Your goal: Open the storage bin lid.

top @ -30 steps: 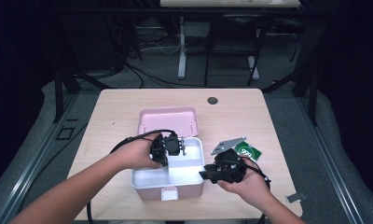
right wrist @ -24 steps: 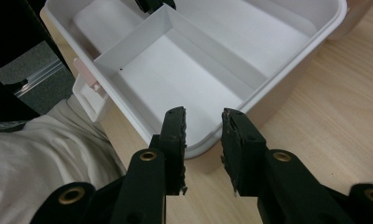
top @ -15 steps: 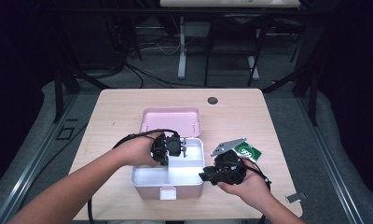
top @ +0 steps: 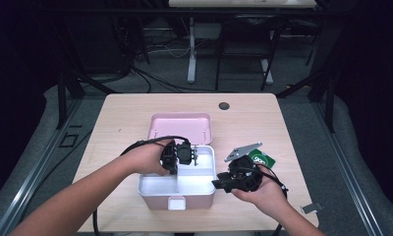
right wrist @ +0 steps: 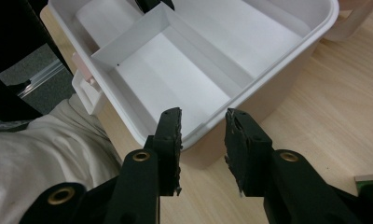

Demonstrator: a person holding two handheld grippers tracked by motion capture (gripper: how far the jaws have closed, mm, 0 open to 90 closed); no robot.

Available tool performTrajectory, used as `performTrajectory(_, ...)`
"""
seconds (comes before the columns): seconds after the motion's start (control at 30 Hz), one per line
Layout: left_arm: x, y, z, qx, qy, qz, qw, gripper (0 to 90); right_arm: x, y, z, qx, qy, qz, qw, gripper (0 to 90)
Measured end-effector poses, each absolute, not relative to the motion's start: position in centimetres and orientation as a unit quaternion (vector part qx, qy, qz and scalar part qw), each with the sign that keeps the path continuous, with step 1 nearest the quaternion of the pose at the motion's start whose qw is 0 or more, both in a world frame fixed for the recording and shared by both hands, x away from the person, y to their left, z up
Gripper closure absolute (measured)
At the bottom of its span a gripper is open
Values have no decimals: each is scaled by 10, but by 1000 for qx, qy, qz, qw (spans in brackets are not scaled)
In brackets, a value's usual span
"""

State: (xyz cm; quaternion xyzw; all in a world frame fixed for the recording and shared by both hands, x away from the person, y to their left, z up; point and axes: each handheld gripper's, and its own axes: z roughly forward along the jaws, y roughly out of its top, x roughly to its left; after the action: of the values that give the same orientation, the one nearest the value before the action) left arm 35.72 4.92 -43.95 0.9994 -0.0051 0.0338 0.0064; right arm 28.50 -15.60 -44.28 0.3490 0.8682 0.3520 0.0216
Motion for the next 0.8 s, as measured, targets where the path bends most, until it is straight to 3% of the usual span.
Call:
performTrajectory(0.5,353,49,-434,999,-22,40,1,891,289,-167,-427,356,861,359,43,653)
performTrajectory(0.8,352,54,-410,998,-10,60,16,892,287,-171,-415,355,859,363,60,652)
